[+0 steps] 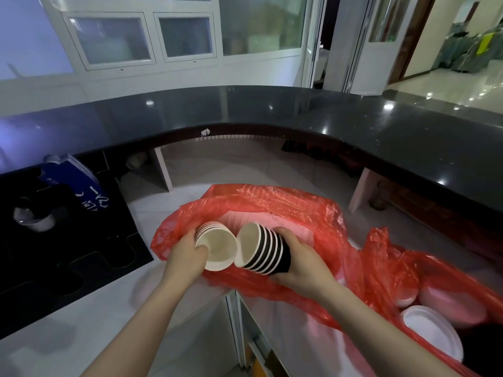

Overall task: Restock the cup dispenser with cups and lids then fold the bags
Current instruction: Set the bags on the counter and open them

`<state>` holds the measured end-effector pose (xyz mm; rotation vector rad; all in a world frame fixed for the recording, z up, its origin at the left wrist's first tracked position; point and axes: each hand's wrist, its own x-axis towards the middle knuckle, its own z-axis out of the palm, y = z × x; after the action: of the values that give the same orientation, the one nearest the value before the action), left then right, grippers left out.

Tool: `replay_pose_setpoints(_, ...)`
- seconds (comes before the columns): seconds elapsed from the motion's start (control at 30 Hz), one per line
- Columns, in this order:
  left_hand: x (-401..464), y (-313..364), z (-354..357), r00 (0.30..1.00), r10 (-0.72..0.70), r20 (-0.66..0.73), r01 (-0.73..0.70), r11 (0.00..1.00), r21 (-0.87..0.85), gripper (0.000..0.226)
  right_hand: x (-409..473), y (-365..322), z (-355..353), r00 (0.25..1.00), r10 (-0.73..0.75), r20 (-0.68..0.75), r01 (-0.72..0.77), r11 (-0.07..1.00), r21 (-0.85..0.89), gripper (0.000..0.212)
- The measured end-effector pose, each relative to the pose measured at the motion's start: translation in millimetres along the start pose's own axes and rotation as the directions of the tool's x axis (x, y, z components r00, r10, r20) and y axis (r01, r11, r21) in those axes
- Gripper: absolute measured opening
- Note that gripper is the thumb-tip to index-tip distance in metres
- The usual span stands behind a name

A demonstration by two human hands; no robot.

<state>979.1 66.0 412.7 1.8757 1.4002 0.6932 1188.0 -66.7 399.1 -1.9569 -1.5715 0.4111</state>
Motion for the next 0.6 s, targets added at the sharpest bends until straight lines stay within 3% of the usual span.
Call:
replay_pose_setpoints(0.13,-4.5,10.4,-13.1,0.999,0.027,-0.021,-0.028,0.997,-0.071,0.054,7.3,-2.8,-3.8,0.999,-0.006,-0.035,0.007,0.999,0.051,0.092)
replay_pose_setpoints(0.3,-14.9,18.1,-18.2,1.000,0.005,-0.010,-0.006,0.985,-0.174,0.035,15.4,-4.4,-5.9,0.997,0.015,-0.074,-0.004,0.989,0.150,0.100)
replay_pose_setpoints(0.43,-24.1,23.4,-23.6,0.995,-0.071,0.075,0.092,0.937,-0.337,0.040,16.6,-6.8,-7.6,0.995,0.040,-0.089,-0.017,0.968,0.250,0.091)
replay_pose_setpoints(0.6,-32.6,31.4,-41.0,0.993,-0.056,0.104,0.098,0.884,-0.457,0.038,16.9,-17.2,-6.5,0.998,0.030,-0.055,-0.007,0.922,0.386,0.069)
